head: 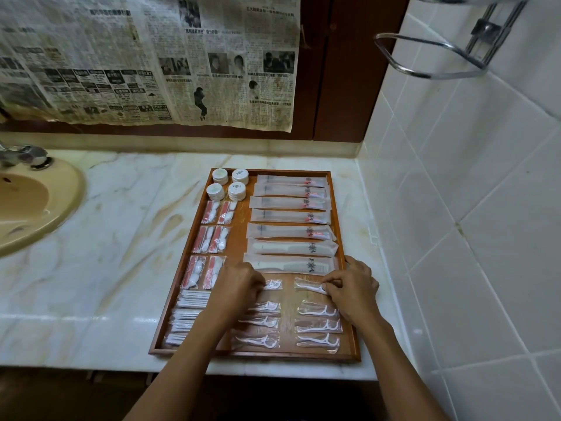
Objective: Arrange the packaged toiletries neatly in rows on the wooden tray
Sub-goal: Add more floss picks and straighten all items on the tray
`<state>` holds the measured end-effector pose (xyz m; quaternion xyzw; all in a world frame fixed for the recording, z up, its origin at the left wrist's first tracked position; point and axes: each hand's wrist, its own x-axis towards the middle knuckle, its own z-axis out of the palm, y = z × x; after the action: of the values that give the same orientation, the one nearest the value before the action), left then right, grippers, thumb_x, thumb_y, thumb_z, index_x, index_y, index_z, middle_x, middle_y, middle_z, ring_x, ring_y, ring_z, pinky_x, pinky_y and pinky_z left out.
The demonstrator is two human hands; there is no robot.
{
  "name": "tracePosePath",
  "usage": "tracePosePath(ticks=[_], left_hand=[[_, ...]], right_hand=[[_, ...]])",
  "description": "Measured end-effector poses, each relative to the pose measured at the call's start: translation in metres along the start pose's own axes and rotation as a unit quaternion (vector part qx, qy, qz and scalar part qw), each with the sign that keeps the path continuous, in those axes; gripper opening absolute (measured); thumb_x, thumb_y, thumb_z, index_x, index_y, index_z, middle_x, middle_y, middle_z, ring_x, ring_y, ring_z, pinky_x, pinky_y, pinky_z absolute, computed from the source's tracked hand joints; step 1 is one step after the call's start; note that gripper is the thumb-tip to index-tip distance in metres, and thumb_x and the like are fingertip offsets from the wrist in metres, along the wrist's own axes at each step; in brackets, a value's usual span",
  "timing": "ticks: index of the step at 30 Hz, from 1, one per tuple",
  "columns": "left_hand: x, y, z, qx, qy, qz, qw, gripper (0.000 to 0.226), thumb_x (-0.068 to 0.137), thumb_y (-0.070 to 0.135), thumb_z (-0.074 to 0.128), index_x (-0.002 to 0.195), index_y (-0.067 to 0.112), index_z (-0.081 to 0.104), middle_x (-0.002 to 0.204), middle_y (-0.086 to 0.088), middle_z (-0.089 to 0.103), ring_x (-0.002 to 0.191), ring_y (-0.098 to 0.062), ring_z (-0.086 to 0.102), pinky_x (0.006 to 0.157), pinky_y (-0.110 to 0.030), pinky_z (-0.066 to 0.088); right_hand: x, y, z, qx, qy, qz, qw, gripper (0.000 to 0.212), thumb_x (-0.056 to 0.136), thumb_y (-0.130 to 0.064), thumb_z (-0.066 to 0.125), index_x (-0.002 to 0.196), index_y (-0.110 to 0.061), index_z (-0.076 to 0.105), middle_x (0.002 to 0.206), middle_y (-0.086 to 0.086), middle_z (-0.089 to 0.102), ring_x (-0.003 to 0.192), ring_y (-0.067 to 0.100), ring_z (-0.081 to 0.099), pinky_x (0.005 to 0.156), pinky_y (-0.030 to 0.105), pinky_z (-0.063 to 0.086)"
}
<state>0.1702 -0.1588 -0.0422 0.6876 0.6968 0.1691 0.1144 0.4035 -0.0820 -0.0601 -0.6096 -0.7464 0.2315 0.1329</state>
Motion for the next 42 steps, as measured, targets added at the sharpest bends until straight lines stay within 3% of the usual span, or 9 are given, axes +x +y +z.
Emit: tracePosePath(ticks=[7, 13, 15, 19, 27, 33, 42], left_hand=[[0.005, 0.000, -0.001, 0.002, 0.017, 0.010, 1.000, 0.016, 0.083, 0.010, 0.067, 0.089, 0.018, 0.080, 0.086, -0.002, 0.075, 0.082, -0.018, 0.064, 0.076, -0.024, 0.045], [-0.004, 0.001, -0.004, -0.006, 0.044, 0.001, 0.999, 0.012, 0.081, 0.016, 0.073, 0.092, 0.015, 0.079, 0.087, -0.005, 0.074, 0.089, -0.021, 0.061, 0.075, -0.029, 0.044], [-0.013, -0.001, -0.004, -0.014, 0.025, 0.004, 1.000, 0.011, 0.081, 0.022, 0.075, 0.090, 0.018, 0.079, 0.085, -0.001, 0.073, 0.089, -0.018, 0.058, 0.072, -0.026, 0.043], [-0.023, -0.004, -0.003, -0.007, -0.021, -0.003, 1.000, 0.011, 0.081, 0.027, 0.073, 0.088, 0.023, 0.080, 0.085, 0.003, 0.072, 0.091, -0.016, 0.055, 0.074, -0.029, 0.046], [-0.025, -0.007, 0.002, 0.000, -0.016, -0.024, 1.000, 0.008, 0.081, 0.024, 0.073, 0.084, 0.023, 0.080, 0.080, 0.005, 0.071, 0.088, -0.014, 0.053, 0.069, -0.024, 0.040], [-0.017, -0.004, 0.002, -0.010, -0.017, -0.022, 1.000, 0.011, 0.084, 0.021, 0.070, 0.089, 0.022, 0.080, 0.085, 0.004, 0.073, 0.091, -0.016, 0.056, 0.074, -0.025, 0.044], [-0.014, -0.006, 0.000, -0.013, -0.006, -0.012, 1.000, 0.010, 0.083, 0.019, 0.072, 0.090, 0.020, 0.080, 0.086, 0.002, 0.074, 0.091, -0.016, 0.054, 0.070, -0.021, 0.036]], right_hand=[[0.000, -0.002, 0.000, 0.009, 0.002, 0.007, 1.000, 0.011, 0.086, -0.034, 0.069, 0.096, -0.034, 0.076, 0.140, -0.001, 0.050, 0.131, 0.022, 0.036, 0.106, 0.046, 0.030], [-0.008, 0.006, -0.013, 0.147, -0.040, 0.022, 0.988, 0.011, 0.079, -0.027, 0.077, 0.086, -0.036, 0.075, 0.148, 0.001, 0.043, 0.137, 0.024, 0.033, 0.110, 0.048, 0.035], [-0.015, 0.009, -0.016, 0.141, -0.078, 0.015, 0.987, 0.012, 0.075, -0.028, 0.080, 0.079, -0.038, 0.075, 0.152, 0.000, 0.036, 0.140, 0.022, 0.027, 0.112, 0.047, 0.032], [-0.023, 0.009, -0.017, 0.089, -0.099, -0.007, 0.991, 0.018, 0.073, -0.034, 0.082, 0.068, -0.046, 0.070, 0.148, -0.007, 0.040, 0.133, 0.019, 0.032, 0.111, 0.048, 0.033], [-0.022, 0.006, -0.010, 0.061, -0.071, 0.004, 0.996, 0.007, 0.077, -0.033, 0.079, 0.080, -0.038, 0.076, 0.146, -0.004, 0.044, 0.132, 0.020, 0.034, 0.109, 0.051, 0.034], [-0.021, 0.004, -0.007, 0.060, -0.053, 0.011, 0.997, 0.007, 0.078, -0.033, 0.078, 0.083, -0.038, 0.076, 0.147, -0.002, 0.043, 0.134, 0.021, 0.033, 0.109, 0.052, 0.033], [-0.020, 0.003, -0.006, 0.068, -0.049, 0.025, 0.996, 0.009, 0.077, -0.032, 0.078, 0.081, -0.040, 0.076, 0.150, -0.001, 0.040, 0.137, 0.022, 0.029, 0.111, 0.051, 0.029]])
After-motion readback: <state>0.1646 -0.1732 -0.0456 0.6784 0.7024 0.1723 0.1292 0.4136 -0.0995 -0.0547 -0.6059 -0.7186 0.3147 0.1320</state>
